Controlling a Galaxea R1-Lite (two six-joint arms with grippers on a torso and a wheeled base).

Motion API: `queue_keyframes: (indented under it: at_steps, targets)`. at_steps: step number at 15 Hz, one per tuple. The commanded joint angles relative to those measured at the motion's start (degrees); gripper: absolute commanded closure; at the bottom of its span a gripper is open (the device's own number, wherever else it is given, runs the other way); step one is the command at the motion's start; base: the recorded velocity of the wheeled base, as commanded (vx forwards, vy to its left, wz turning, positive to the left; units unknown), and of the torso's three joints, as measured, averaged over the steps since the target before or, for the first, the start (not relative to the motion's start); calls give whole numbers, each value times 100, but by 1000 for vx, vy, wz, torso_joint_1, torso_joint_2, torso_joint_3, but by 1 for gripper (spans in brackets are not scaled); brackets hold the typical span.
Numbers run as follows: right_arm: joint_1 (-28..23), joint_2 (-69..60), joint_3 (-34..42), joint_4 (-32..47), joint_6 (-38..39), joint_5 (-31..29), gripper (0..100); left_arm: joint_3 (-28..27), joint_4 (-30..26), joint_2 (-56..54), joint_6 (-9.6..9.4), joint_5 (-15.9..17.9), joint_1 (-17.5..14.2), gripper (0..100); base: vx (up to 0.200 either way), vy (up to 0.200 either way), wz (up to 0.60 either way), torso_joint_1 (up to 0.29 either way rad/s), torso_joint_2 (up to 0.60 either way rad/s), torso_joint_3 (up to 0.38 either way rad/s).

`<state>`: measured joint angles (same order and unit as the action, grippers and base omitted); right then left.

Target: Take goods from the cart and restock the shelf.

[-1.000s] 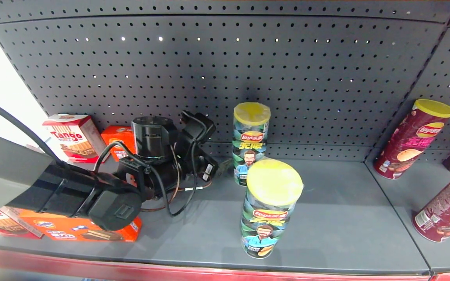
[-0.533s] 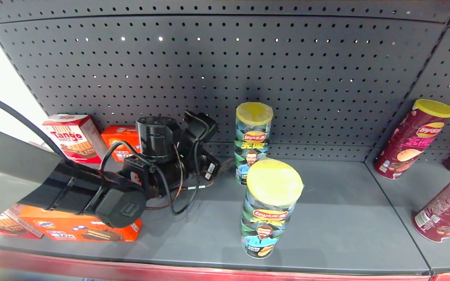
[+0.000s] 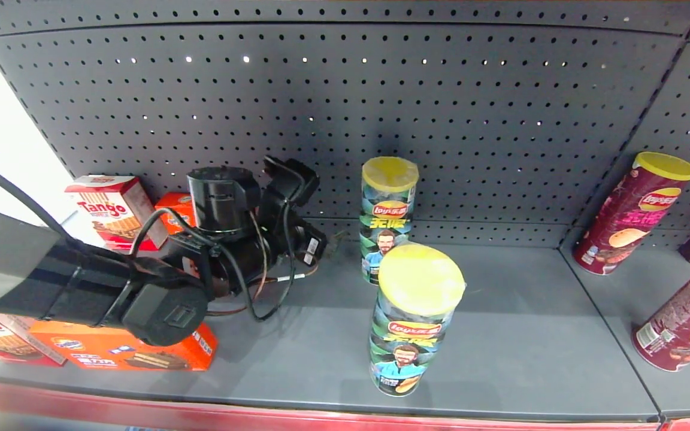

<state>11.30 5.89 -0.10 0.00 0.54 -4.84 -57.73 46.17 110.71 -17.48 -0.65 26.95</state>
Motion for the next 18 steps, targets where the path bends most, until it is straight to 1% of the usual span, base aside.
queue_keyframes:
  at_steps: [1,2,3,4,5,6,7,8,9,10,11,12,13,14,15,16,17,18]
  targets:
    - [4,9,1,0,8,1,0,184,253,-683,307,-76,-41,0,0,0,0,0,0,0]
    - [4,9,1,0,-1,1,0,447,411,-1052,456,-102,47,0,0,0,0,0,0,0]
    - [4,9,1,0,8,1,0,772,516,-1491,509,-252,240,0,0,0,0,0,0,0]
    - [4,9,1,0,-1,1,0,1045,516,-1878,526,-472,398,0,0,0,0,0,0,0]
    - [4,9,1,0,-1,1,0,1440,534,-2282,597,-709,390,0,0,0,0,0,0,0]
    - [4,9,1,0,8,1,0,1897,560,-2652,623,-744,372,0,0,0,0,0,0,0]
    - [4,9,1,0,-1,1,0,2258,595,-3056,641,-656,469,0,0,0,0,0,0,0]
    - [4,9,1,0,8,1,0,2680,516,-3812,641,-524,530,0,0,0,0,0,0,0]
    - [4,9,1,0,-1,1,0,2882,516,-4163,641,-515,548,0,0,0,0,0,0,0]
    - [4,9,1,0,-1,1,0,3207,499,-4559,641,-515,565,0,0,0,0,0,0,0]
    - [4,9,1,0,-1,1,0,3603,367,-5156,658,-507,521,0,0,0,0,0,0,0]
    - [4,9,1,0,-1,1,0,4376,86,-6255,799,-507,311,0,0,0,0,0,0,0]
    - [4,9,1,0,-1,1,0,4657,59,-6589,825,-472,82,0,0,0,0,0,0,0]
    - [4,9,1,0,8,1,0,5343,-37,-7486,843,-208,-542,0,0,0,0,0,0,0]
    - [4,9,1,0,-1,1,0,5765,-99,-7978,887,56,-999,0,0,0,0,0,0,0]
    - [4,9,1,0,-1,1,0,5773,-398,-8321,940,276,-1412,0,0,0,0,0,0,0]
    - [4,9,1,0,8,1,0,5773,-1620,-9094,1001,873,-2230,0,0,0,0,0,0,0]
    - [4,9,1,0,-1,1,0,5773,-1936,-9314,1001,1058,-2449,0,0,0,0,0,0,0]
